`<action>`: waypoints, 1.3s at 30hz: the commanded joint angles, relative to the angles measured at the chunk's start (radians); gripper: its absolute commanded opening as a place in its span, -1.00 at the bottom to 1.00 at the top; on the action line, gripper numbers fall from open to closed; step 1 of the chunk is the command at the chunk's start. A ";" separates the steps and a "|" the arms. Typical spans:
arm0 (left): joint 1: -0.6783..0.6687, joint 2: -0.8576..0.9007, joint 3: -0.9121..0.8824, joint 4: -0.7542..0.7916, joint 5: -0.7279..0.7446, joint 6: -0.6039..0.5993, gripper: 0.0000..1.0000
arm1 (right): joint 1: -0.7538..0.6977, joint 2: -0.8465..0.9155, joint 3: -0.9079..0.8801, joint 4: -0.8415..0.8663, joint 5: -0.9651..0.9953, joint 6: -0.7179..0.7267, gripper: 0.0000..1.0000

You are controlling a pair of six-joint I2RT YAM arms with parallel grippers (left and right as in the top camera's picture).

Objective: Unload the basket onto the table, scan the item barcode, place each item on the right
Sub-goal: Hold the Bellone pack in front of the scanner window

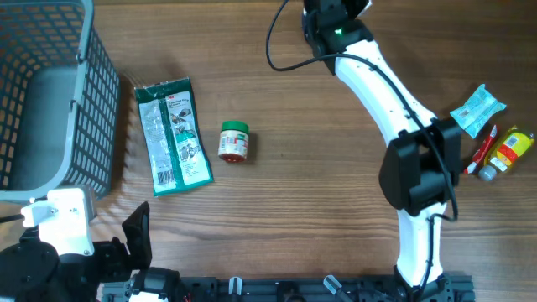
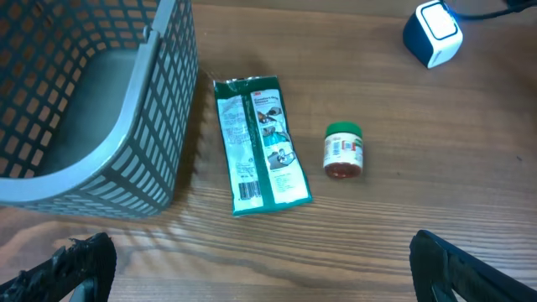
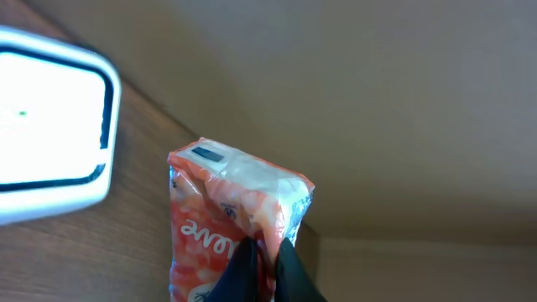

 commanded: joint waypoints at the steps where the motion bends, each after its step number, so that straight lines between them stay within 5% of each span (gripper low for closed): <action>1: 0.003 -0.001 0.001 0.002 0.005 0.012 1.00 | 0.005 0.048 0.030 0.020 0.018 -0.043 -0.92; 19: 0.003 -0.001 0.001 0.002 0.005 0.012 1.00 | 0.014 0.103 0.030 0.060 -0.120 0.158 -0.92; 39: 0.003 -0.001 0.001 0.002 0.005 0.012 1.00 | 0.006 0.177 0.030 0.189 -0.039 0.064 -0.92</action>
